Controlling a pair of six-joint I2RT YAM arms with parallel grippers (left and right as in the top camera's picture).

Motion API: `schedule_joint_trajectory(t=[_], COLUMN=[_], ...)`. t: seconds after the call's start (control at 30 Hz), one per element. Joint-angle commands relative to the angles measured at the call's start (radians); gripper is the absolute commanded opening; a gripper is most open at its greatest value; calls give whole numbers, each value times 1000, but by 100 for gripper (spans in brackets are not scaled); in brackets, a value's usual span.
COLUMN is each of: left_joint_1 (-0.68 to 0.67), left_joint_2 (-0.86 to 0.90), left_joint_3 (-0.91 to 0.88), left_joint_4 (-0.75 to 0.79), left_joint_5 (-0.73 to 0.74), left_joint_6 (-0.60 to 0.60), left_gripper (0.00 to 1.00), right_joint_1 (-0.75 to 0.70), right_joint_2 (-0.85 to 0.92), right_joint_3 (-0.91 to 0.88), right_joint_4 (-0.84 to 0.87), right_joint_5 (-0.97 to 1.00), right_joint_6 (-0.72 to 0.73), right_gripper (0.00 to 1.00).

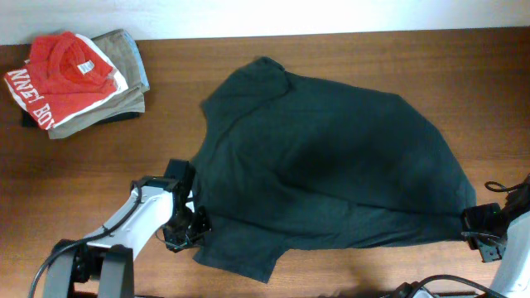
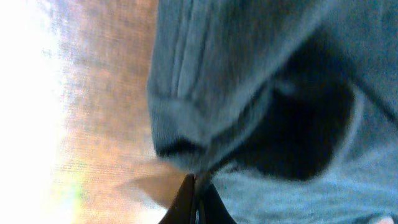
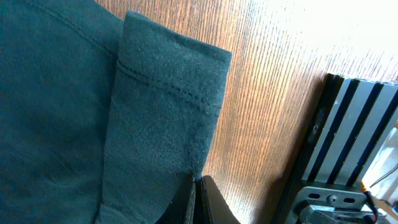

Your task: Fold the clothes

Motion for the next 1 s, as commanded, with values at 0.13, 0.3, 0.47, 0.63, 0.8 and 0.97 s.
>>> schedule_joint_trajectory(t=[0.13,0.3,0.47,0.63,0.8,0.97], left_joint_1=[-2,-2,-2,-2,-2,-2], left_joint_2=[-259,-402,-481,-498,-457,-407], left_joint_3=[117,142,199,275,275,275], left_joint_4=[-56,-79,-79,-64,-64,-64], left_joint_5=[12,11,-55,-166,-166,-166], left_joint_6=[68,68,68,67,68,68], left_gripper=[1,1,1,1,1,1], right_joint_1=[5,5,5,5,5,5], right_joint_2=[-4,-4,-4,-4,-4,-4], right_joint_3=[29,40,132,199,199,199], right_joint_4=[-25,-48,-117,-156,-164,-161], right_joint_5=[28,32,35,27,27,28], right_joint_6=[-48,-48,-99,-144,-145,-144], right_gripper=[4,4,4,4,11,13])
